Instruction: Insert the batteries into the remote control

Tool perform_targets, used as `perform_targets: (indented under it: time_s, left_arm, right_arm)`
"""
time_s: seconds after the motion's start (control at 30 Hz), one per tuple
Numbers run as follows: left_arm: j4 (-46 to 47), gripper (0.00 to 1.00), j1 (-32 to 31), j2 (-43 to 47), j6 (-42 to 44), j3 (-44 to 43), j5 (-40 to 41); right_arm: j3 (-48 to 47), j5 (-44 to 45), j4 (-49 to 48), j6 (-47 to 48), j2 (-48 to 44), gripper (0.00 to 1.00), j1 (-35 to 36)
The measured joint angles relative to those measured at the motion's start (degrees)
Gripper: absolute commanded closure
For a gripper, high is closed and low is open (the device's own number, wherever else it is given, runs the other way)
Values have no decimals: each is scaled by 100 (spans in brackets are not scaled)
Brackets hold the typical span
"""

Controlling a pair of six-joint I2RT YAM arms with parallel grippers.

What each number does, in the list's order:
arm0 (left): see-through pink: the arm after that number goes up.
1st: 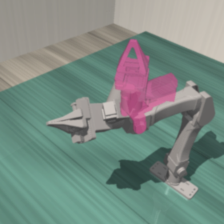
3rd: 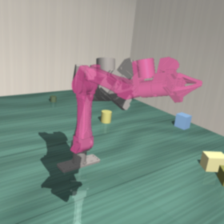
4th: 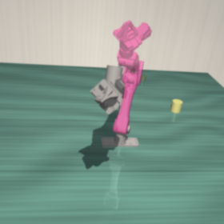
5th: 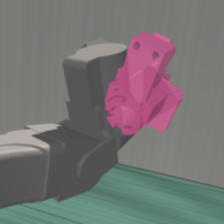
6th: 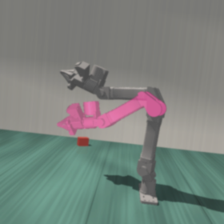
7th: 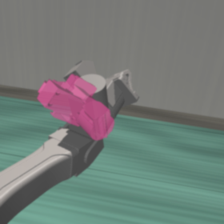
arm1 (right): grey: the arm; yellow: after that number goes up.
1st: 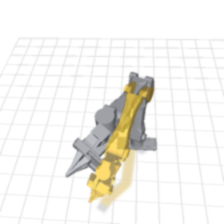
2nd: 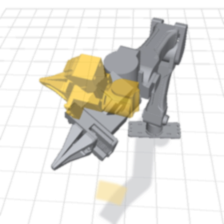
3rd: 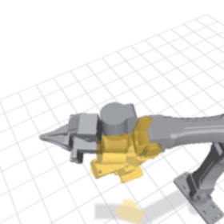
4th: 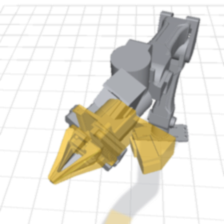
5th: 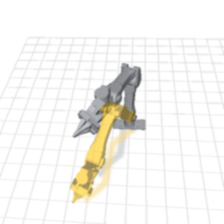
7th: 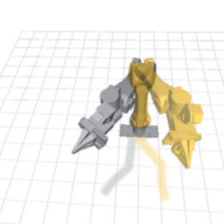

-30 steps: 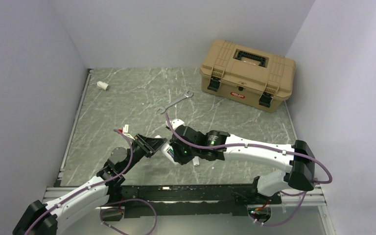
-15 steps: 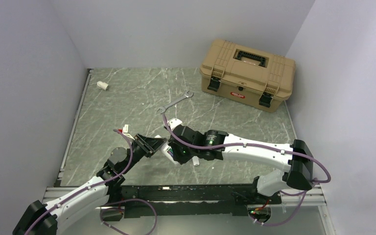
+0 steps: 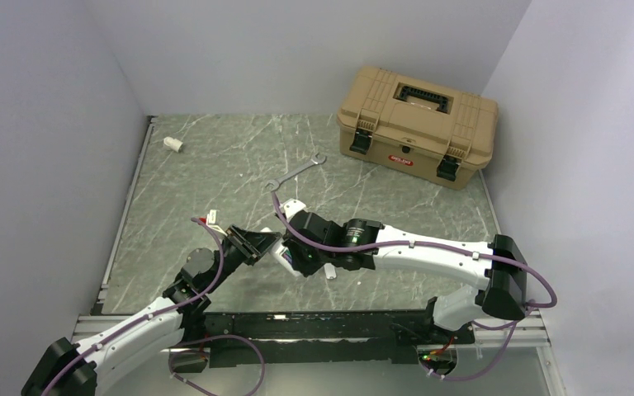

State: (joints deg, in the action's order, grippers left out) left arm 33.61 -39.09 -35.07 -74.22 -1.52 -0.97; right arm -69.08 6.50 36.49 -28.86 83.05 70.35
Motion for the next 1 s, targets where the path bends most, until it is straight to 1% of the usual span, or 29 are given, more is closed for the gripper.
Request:
perform_targets:
  time_s: [0.57,0.73,1.0]
  left_arm:
    - [85,100,0,-44,-44,22,-4]
    - [90,100,-7,-44,-44,35,-22]
    - [90,100,-28,-46,-46,35,-26]
  right_arm:
    - [0,63,20,15,20,82,4]
    - [0,105,44,17,22,77,4]
    - [0,111,37,15,22,75,2]
